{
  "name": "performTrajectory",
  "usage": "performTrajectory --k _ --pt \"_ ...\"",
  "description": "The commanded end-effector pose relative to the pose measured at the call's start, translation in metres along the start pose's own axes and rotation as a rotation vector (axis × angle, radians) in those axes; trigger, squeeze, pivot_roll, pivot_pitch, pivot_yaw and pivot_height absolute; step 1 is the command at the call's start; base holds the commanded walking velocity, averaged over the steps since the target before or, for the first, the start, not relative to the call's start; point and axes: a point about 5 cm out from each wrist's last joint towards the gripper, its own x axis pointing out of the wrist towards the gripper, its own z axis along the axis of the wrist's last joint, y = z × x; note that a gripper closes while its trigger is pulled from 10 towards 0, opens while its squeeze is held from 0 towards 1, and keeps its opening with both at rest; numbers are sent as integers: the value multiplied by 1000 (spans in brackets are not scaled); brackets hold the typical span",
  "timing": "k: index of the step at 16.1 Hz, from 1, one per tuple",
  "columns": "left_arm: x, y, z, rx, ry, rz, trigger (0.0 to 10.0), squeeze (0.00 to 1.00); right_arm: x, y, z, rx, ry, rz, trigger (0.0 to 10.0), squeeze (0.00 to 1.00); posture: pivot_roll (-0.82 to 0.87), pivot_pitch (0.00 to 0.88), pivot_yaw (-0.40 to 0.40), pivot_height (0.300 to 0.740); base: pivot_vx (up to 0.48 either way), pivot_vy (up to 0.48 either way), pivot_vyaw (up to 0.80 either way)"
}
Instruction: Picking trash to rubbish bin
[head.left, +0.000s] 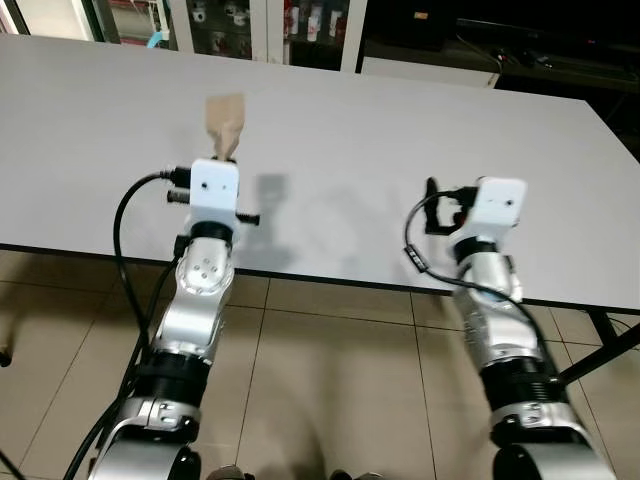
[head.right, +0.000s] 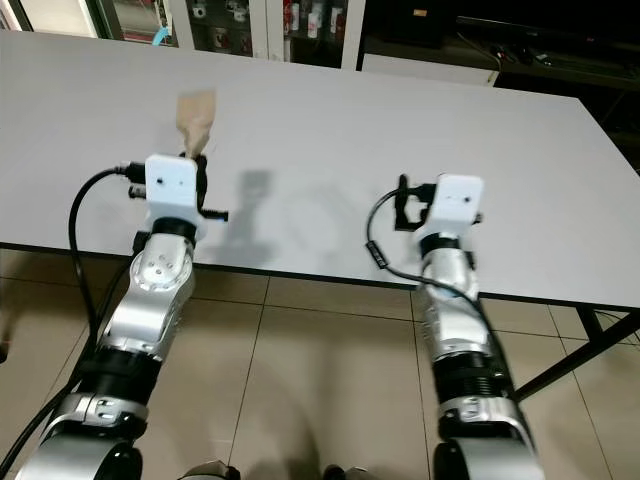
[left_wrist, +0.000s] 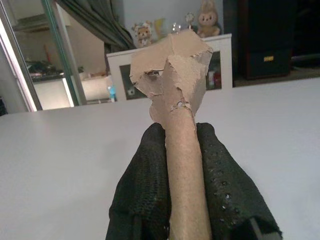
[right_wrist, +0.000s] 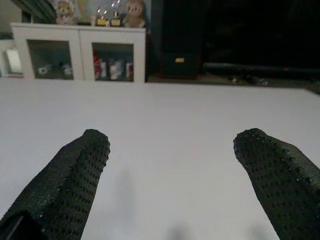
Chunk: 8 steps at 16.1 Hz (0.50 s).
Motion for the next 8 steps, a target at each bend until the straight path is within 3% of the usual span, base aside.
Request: performTrajectory --k 1,8 --pt "1 -6 2 -11 4 -8 10000 0 1 -2 0 6 -5 -6 10000 0 13 27 -82 740 -247 0 0" --pt "-1 -4 -2 -9 15 -9 10000 0 0 -6 -2 24 0 -23 10000 0 9 17 -80 740 -307 0 0"
